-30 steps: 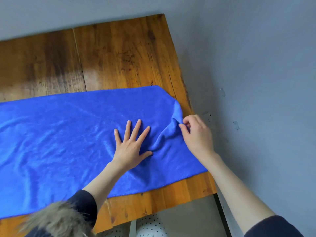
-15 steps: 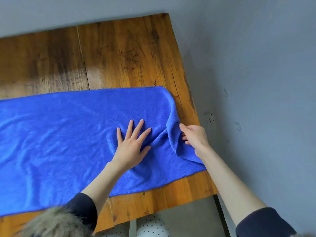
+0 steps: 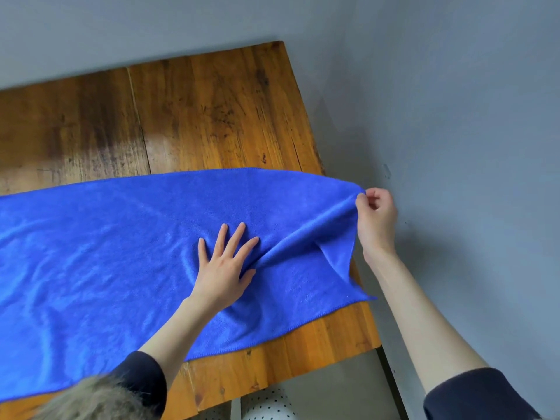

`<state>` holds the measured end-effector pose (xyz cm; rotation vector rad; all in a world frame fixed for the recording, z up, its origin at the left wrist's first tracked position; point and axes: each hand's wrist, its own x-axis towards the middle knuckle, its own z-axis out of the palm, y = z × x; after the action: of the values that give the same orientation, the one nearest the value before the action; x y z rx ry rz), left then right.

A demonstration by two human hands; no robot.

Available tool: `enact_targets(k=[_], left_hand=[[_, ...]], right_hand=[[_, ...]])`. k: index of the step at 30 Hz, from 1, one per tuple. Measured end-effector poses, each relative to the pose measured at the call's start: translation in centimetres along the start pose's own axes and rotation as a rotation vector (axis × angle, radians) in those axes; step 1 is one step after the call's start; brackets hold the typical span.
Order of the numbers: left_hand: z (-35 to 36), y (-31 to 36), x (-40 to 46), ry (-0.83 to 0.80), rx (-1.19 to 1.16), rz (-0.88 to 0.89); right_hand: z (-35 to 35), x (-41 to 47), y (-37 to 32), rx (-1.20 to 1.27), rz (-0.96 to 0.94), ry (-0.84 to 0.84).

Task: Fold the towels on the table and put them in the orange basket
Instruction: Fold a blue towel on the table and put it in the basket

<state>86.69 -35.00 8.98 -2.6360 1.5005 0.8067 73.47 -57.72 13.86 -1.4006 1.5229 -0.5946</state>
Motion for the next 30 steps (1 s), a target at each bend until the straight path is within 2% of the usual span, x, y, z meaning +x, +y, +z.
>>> enact_targets(k=[4, 7, 9, 11, 13, 14, 17, 19, 22, 24, 26, 30], left_hand=[[-0.5, 0.6, 0.0, 0.013, -0.006, -0.023], [-1.5, 1.2, 0.8, 0.079, -0.105, -0.085], [-2.5, 1.6, 1.4, 0.135, -0.255, -0.15], [-3.7, 2.0, 2.0, 0.168, -0.491, -0.23], [-4.6, 2.2, 2.4, 0.158, -0.682, -0.288], [-5.0, 2.3, 2.7, 0.128, -0.739, -0.318], [-5.5, 3.1, 4.1, 0.032, -0.815, -0.38], [-5.5, 4.0, 5.3, 0.021, -0.805, -0.413], [-5.6, 5.1, 6.8, 0.087, -0.855, -0.51], [-5.7, 5.0, 7.2, 0.13, -1.024, -0.631], [-5.7, 4.6, 7.3, 0.159, -1.303, -0.738], [-6.8, 3.6, 6.7, 0.169, -1.756, -0.739]], right_hand=[[0.3, -0.2, 0.2, -0.069, -0.005, -0.117], [1.3, -2.5, -0.6, -0.168, -0.186, -0.195], [2.3, -4.7, -1.0, -0.218, -0.302, -0.37], [3.1, -6.3, -0.8, -0.32, -0.385, -0.644], [3.3, -7.0, 0.3, -0.558, -0.488, -0.853], [3.1, -7.1, 0.9, -0.668, -0.542, -0.88], [1.8, -7.0, 2.2, -0.772, -0.62, -0.721], [0.7, -6.7, 3.0, -0.822, -0.551, -0.6], [-0.7, -6.2, 4.1, -1.012, -0.451, -0.49], [-1.4, -6.2, 4.8, -1.111, -0.382, -0.432], [-1.9, -6.6, 5.4, -1.166, -0.35, -0.381], [-2.0, -7.8, 6.2, -1.165, -0.312, -0.357]])
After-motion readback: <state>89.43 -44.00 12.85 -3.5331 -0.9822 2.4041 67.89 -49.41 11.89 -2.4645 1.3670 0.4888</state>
